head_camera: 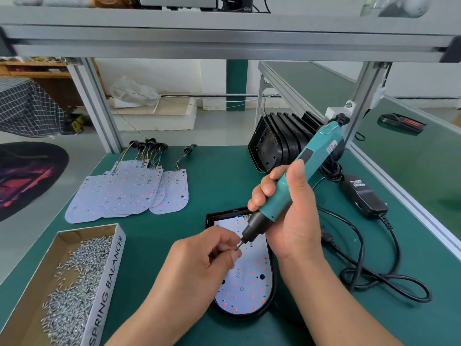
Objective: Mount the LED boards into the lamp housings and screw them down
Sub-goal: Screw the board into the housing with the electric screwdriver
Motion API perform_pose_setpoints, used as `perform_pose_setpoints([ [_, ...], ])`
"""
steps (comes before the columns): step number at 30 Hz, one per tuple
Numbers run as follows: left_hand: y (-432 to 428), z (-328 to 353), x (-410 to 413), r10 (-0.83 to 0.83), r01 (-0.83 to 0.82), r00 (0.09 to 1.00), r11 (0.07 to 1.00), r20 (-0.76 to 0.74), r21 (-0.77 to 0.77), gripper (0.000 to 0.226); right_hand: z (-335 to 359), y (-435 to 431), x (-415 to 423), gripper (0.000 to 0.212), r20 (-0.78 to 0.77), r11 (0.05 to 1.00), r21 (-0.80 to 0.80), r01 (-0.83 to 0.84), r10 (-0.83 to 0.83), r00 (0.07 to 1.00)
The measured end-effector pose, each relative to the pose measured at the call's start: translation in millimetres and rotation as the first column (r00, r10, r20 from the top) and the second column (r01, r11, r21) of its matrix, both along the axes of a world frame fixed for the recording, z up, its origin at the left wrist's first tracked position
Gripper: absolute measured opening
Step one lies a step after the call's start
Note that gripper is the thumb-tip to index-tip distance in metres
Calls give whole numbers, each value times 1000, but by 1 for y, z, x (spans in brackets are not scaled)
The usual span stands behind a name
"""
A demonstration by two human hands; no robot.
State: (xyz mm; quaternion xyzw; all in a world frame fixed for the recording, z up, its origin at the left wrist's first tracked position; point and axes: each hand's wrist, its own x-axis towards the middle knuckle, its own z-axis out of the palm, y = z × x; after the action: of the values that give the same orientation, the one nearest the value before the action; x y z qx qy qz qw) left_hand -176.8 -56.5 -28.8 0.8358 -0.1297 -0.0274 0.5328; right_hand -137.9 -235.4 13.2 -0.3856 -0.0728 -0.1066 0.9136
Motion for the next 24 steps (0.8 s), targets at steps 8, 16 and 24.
perform_pose_setpoints([
  [8, -3, -2, 0, 10, -10, 1000, 1000, 9, -1, 39, 4, 3, 0, 57, -117, 998, 54, 41, -34, 993],
  [16, -10, -2, -2, 21, -20, 999, 999, 47, -30, 37, 1, -3, 2, 47, -209, 977, 163, 134, -99, 973],
  [24, -10, 0, -2, 24, -23, 1000, 997, 13, -77, 34, 0, -6, 4, 47, -237, 960, 225, 167, -112, 965],
])
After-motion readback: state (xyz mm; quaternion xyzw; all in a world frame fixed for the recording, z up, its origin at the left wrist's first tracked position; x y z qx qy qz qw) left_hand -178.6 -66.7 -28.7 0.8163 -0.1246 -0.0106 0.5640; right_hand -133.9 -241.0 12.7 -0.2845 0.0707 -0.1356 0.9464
